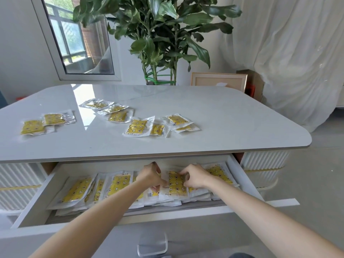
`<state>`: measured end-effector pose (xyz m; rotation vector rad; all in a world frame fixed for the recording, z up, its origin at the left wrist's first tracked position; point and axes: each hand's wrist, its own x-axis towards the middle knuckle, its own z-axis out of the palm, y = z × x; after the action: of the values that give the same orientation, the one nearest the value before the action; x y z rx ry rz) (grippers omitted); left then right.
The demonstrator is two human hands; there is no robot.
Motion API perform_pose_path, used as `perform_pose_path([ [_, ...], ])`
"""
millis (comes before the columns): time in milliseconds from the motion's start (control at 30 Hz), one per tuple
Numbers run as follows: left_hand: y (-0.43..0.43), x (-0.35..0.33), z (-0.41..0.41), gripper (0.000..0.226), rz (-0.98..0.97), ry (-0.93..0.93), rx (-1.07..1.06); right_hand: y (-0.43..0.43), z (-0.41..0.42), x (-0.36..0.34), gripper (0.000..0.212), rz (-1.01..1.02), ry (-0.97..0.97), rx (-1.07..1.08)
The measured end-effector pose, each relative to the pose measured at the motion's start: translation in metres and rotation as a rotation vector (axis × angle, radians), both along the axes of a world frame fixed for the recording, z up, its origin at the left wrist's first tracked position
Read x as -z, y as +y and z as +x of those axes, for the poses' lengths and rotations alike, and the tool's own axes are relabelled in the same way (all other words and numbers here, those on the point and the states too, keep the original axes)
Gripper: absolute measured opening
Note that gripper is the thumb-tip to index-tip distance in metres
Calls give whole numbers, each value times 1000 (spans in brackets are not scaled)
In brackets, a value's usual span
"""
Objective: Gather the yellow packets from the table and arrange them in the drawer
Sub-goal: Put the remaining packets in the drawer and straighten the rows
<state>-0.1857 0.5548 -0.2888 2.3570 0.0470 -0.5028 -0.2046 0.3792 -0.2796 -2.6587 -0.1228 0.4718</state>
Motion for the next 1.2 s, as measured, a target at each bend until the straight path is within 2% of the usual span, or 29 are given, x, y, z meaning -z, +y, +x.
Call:
perform_pose_path([
  [200, 12, -17, -15, 41, 142, -66, 110, -3, -19, -25, 36, 38, -73, -25],
  [400, 28, -62, -43, 36, 49, -141, 184, 0, -47, -69, 20, 155, -192, -46],
  [500, 43, -91, -54, 29, -32, -195, 188, 3, -53, -95, 19, 226, -254, -15],
  [667, 74, -135, -53, 23, -136, -294, 88, 21, -42, -126, 15, 336, -391, 19],
  [833, 112, -158, -31, 25, -170, -423, -69, 59, -12, -138, 19, 382, -433, 43],
  [1000, 162, -150, 5, 37, 22, -524, -219, 110, 32, -136, 24, 400, -452, 52],
  [1100, 200, -134, 31, 52, 237, -542, -237, 145, 65, -131, 28, 378, -442, 5],
  [1200, 236, -115, 54, 57, 337, -527, -307, 182, 102, -122, 31, 315, -470, -42],
])
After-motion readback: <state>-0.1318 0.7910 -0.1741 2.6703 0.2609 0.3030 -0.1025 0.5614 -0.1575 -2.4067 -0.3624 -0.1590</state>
